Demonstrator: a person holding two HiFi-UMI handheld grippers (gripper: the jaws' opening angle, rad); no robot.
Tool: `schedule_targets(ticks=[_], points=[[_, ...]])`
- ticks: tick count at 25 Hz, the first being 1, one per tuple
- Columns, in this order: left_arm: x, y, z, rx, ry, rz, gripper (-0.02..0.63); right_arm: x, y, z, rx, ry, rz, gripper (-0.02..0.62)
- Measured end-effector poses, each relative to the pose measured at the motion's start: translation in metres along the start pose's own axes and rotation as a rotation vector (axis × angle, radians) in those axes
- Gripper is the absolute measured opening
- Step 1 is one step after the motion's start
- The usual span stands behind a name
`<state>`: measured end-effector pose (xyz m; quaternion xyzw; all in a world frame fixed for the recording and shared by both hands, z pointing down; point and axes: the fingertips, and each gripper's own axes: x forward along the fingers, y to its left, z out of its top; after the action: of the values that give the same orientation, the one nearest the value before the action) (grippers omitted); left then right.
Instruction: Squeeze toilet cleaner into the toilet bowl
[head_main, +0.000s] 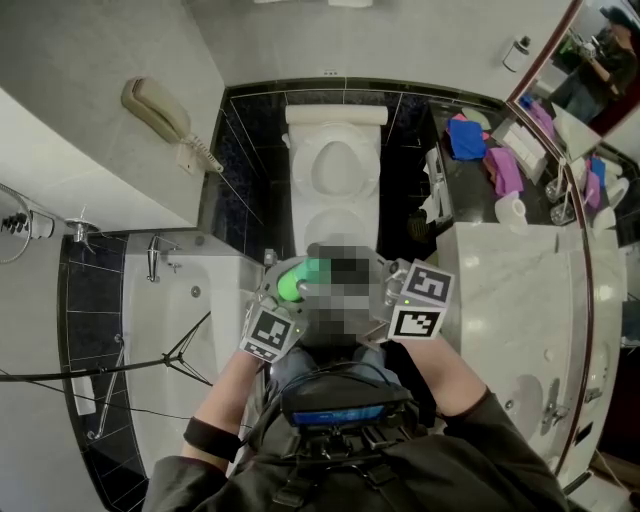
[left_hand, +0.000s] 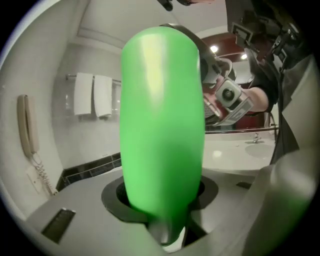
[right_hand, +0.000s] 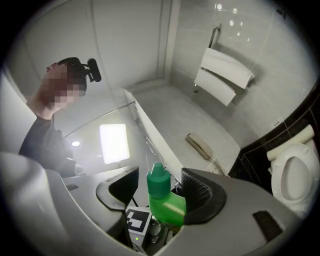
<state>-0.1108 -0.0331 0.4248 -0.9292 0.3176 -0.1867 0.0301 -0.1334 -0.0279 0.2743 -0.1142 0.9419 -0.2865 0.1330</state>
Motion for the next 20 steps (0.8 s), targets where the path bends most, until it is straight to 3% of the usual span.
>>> schedule_targets(ticks=[4, 8, 17, 20], points=[[-0.003, 0.031, -0.005, 0.038, 0.017, 0.212, 0.192, -0.004, -0.019, -0.002, 0.118, -0.048, -0.149, 0.29], [-0.007, 0.052, -0.021, 0.061, 0.054, 0.357, 0.192, -0.008, -0.025, -0.006, 0.198, -0.064, -0.213, 0.287], [-0.013, 0.061, -0.022, 0.127, 0.102, 0.453, 0.193, -0.002, -0.028, -0.01, 0.283, -0.074, -0.215, 0.282], [-0.012, 0.061, -0.03, 0.151, 0.118, 0.457, 0.193, 0.0, -0.029, -0.012, 0.258, -0.061, -0.224, 0.219]])
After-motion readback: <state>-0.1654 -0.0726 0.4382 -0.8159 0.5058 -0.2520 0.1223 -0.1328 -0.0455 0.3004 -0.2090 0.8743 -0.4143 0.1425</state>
